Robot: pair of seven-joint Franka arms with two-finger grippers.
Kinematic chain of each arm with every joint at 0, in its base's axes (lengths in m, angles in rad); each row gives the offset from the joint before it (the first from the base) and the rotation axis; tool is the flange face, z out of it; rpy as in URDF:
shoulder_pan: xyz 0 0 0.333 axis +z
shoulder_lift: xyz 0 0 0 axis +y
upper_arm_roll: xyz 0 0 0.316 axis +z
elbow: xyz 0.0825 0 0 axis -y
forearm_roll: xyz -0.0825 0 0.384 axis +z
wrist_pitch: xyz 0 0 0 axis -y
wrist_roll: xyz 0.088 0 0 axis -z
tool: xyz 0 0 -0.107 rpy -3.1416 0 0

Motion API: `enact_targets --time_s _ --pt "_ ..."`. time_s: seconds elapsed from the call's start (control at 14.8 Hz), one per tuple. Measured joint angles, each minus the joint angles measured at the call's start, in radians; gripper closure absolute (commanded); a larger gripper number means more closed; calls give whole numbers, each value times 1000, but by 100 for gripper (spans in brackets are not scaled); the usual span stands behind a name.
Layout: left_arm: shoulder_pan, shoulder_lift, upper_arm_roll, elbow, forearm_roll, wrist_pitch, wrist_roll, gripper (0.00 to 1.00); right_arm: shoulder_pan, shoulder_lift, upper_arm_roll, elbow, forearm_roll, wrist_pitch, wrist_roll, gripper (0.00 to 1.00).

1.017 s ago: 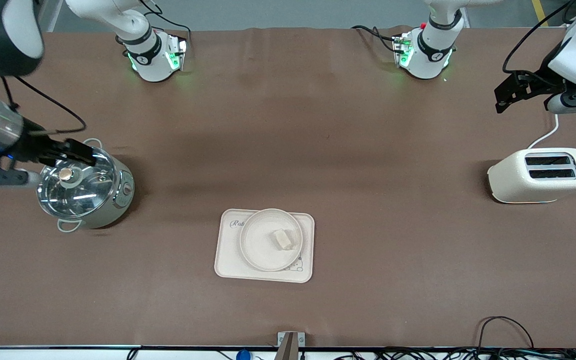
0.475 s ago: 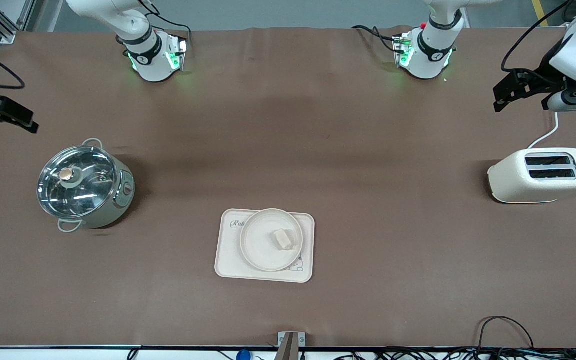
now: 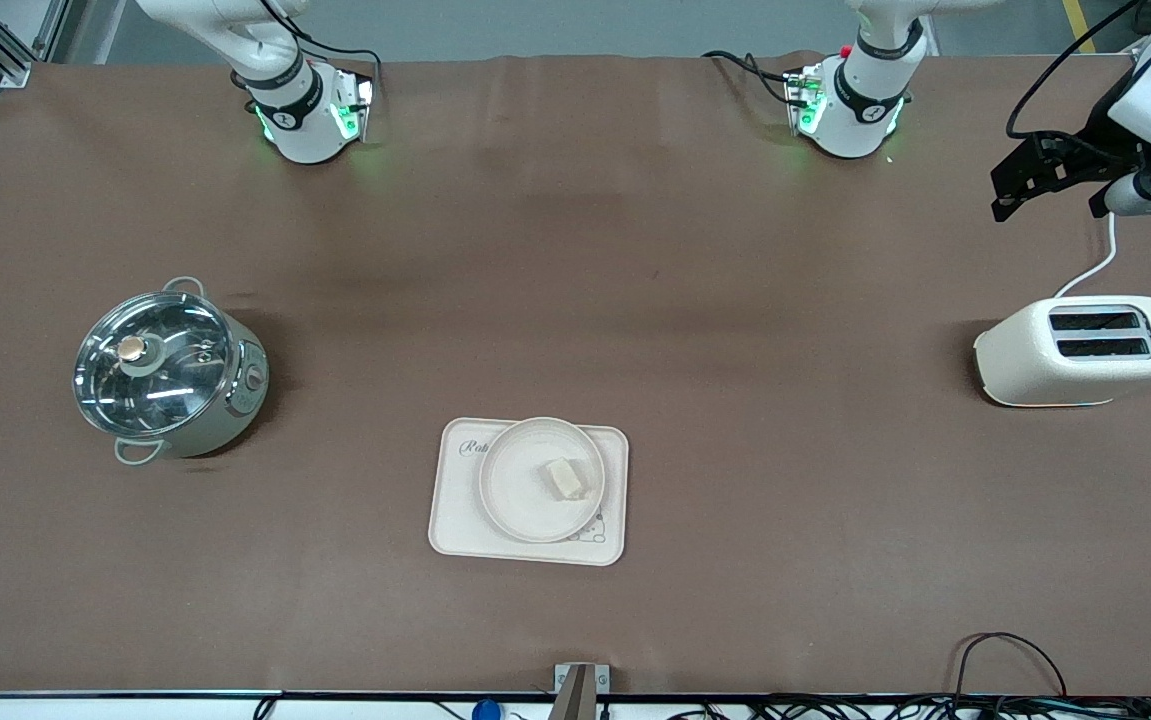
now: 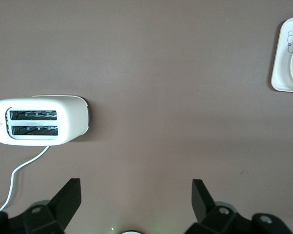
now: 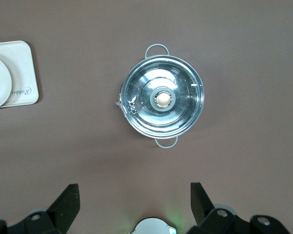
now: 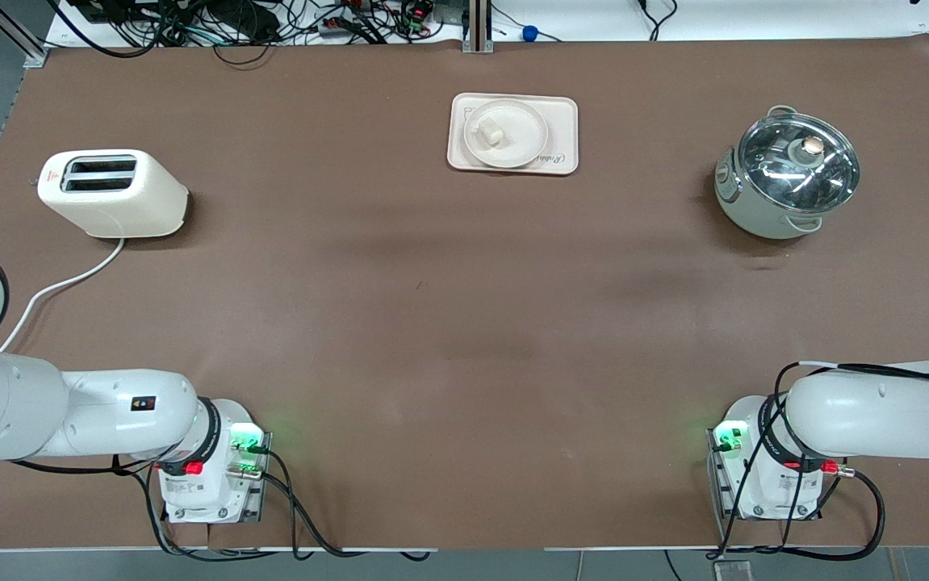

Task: Place bun in plate and plate on tray

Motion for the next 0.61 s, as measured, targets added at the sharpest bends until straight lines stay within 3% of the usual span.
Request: enact_targets --time_s 0.2,0.61 --pt "0 0 0 0 0 0 0 0 -16 -4 44 -3 0 0 6 0" --pt "0 0 -1 0 0 0 0 0 -17 -4 47 -7 0 5 7 0"
